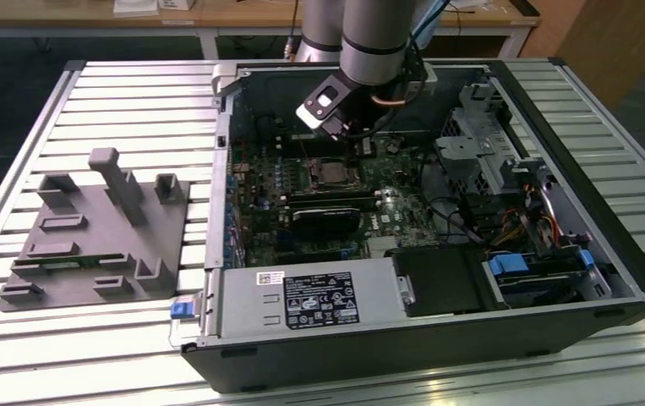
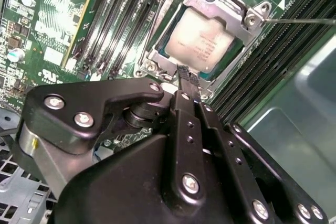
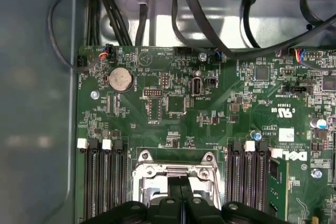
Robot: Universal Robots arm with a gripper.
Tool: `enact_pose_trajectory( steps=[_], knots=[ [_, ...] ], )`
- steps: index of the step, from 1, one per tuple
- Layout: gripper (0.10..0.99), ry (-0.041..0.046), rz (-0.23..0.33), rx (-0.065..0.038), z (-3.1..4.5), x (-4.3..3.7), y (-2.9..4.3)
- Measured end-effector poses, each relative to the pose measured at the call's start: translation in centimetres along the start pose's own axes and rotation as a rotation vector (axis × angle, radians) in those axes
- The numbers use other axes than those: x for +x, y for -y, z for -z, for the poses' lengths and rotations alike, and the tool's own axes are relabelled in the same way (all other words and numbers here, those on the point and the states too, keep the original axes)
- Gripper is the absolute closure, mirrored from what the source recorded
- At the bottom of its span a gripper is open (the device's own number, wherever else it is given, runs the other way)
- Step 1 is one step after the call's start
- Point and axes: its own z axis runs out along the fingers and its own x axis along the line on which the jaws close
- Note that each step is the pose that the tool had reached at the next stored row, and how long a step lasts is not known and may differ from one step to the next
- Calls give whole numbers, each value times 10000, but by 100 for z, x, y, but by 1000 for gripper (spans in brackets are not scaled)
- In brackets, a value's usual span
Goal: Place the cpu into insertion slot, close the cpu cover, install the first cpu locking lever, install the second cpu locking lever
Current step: 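Close the cpu cover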
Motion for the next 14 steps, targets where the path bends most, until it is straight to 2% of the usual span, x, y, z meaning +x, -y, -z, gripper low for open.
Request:
enact_pose_trajectory(
  steps=[2, 6, 14],
  knots=[
    [980, -2, 19, -69, -8, -3, 30],
    [980, -2, 25, -132, -11, -6, 138],
    [980, -3, 26, -171, -14, -5, 242]
  ],
)
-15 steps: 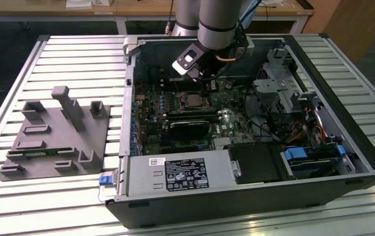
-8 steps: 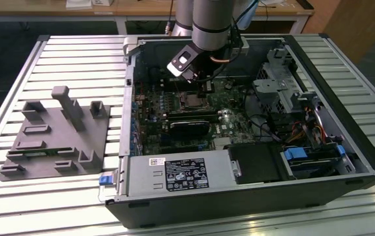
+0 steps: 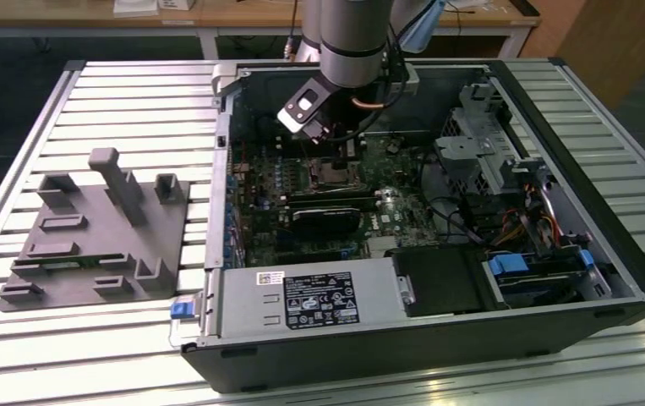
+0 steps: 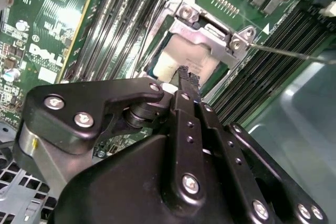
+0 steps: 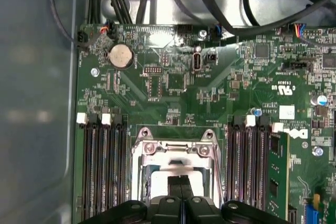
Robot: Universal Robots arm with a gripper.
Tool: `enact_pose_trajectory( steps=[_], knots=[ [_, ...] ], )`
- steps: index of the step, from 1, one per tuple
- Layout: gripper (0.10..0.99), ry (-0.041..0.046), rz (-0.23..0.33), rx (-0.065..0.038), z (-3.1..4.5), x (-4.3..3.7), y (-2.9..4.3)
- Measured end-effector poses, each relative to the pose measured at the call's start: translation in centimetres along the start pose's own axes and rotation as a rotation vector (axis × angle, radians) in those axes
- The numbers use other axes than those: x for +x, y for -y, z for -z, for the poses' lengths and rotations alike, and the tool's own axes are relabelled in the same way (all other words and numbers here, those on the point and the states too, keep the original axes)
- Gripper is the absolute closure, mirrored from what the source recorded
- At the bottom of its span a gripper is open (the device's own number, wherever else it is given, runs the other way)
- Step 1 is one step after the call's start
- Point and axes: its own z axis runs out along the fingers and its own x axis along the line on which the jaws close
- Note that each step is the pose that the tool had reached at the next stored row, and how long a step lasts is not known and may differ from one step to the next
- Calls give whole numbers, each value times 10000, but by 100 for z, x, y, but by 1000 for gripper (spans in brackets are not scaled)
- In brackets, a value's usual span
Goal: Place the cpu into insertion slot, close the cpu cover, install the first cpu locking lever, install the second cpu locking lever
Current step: 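Close the cpu cover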
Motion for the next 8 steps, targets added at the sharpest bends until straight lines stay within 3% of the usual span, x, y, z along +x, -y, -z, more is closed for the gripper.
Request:
enact_pose_trajectory(
  steps=[8],
  knots=[
    [980, -4, 2, -40, -4, 1, 117]
  ],
)
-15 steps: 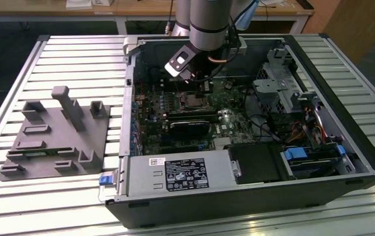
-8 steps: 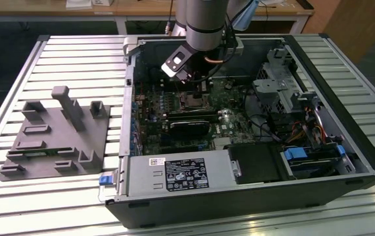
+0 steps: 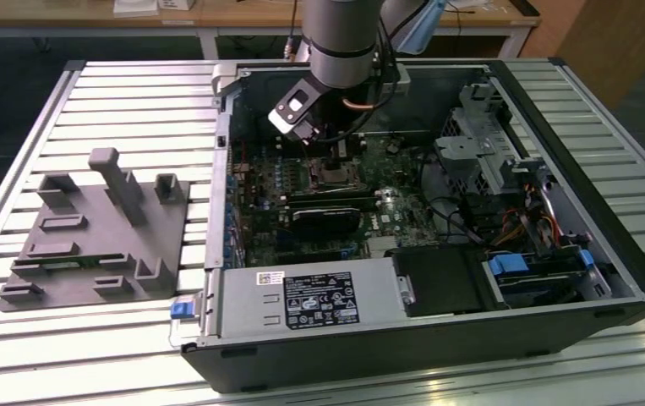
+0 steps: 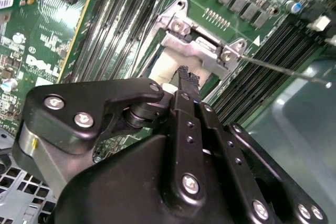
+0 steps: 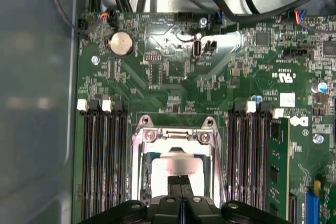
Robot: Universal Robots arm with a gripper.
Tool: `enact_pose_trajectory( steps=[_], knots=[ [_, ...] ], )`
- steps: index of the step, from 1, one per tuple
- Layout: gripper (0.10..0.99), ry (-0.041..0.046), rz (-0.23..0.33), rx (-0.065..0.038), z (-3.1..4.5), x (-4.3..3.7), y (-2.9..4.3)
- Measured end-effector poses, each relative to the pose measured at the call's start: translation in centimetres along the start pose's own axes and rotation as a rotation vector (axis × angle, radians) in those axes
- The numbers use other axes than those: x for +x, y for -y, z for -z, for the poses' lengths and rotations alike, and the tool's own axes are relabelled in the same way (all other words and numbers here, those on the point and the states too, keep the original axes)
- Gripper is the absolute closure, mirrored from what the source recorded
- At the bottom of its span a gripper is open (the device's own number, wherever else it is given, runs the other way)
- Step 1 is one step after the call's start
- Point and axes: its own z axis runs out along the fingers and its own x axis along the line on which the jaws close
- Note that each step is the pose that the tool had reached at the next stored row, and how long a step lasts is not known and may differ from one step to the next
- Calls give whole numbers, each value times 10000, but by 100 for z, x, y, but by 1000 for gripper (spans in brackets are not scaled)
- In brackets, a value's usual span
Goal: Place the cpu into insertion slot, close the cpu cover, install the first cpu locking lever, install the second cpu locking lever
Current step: 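Close the cpu cover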
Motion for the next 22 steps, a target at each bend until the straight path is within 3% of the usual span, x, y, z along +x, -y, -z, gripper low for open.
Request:
enact_pose_trajectory(
  steps=[12, 22],
  knots=[
    [980, -2, 101, 4, 0, 0, 7],
    [980, -55, 1870, 84, -4, -1, 7]
  ],
)
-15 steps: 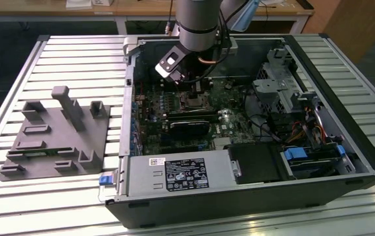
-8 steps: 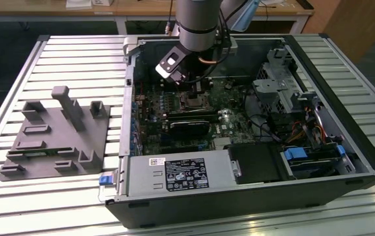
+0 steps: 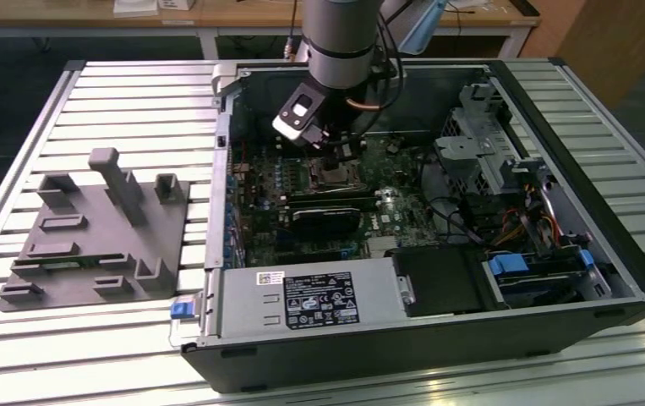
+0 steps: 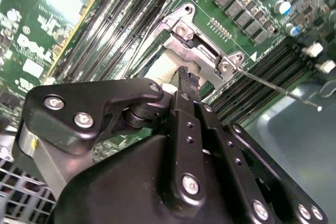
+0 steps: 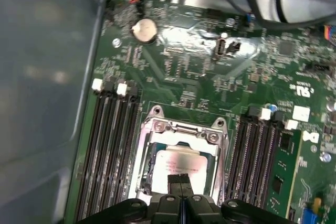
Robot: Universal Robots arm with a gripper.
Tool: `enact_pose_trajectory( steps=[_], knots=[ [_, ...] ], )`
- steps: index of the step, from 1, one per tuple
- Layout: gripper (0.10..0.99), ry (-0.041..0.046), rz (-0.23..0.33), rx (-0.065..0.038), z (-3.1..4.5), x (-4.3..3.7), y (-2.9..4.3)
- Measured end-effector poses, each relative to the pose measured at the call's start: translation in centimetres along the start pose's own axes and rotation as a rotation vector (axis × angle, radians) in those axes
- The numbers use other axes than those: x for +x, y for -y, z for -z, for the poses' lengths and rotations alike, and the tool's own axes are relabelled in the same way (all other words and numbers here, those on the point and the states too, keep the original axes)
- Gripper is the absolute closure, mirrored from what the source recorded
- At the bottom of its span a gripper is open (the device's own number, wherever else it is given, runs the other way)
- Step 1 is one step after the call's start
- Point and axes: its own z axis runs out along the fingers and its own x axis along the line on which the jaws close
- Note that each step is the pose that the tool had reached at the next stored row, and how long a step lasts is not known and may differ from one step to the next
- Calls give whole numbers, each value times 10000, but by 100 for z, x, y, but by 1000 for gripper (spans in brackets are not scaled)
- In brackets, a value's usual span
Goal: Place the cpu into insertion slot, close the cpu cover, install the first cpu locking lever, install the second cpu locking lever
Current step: 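Close the cpu cover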
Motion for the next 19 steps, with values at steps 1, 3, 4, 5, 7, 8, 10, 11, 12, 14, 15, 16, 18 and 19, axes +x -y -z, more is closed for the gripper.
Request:
enact_pose_trajectory(
  steps=[1, 3, 4, 5, 7, 8, 10, 11, 12, 14, 15, 16, 18, 19],
  knots=[
    [980, -5, 179, 8, 0, 0, 0],
    [980, -14, 538, 24, -1, 0, 0],
    [980, -18, 717, 33, -1, 0, 0],
    [980, -20, 898, 41, -2, 0, 0],
    [980, -24, 1274, 60, -3, 0, 0],
    [980, -26, 1453, 68, -3, 0, 0],
    [980, -30, 1812, 86, -4, 0, 0],
    [980, -32, 1991, 95, -5, 0, 0],
    [980, -34, 2172, 104, -6, 0, 0],
    [980, -39, 2542, 121, -7, 0, 0],
    [980, -42, 2721, 129, -8, 0, 0],
    [980, -47, 2906, 138, -8, 0, 0],
    [980, -58, 3259, 152, -9, 0, 0],
    [980, -63, 3441, 161, -9, 0, 0]
  ],
)
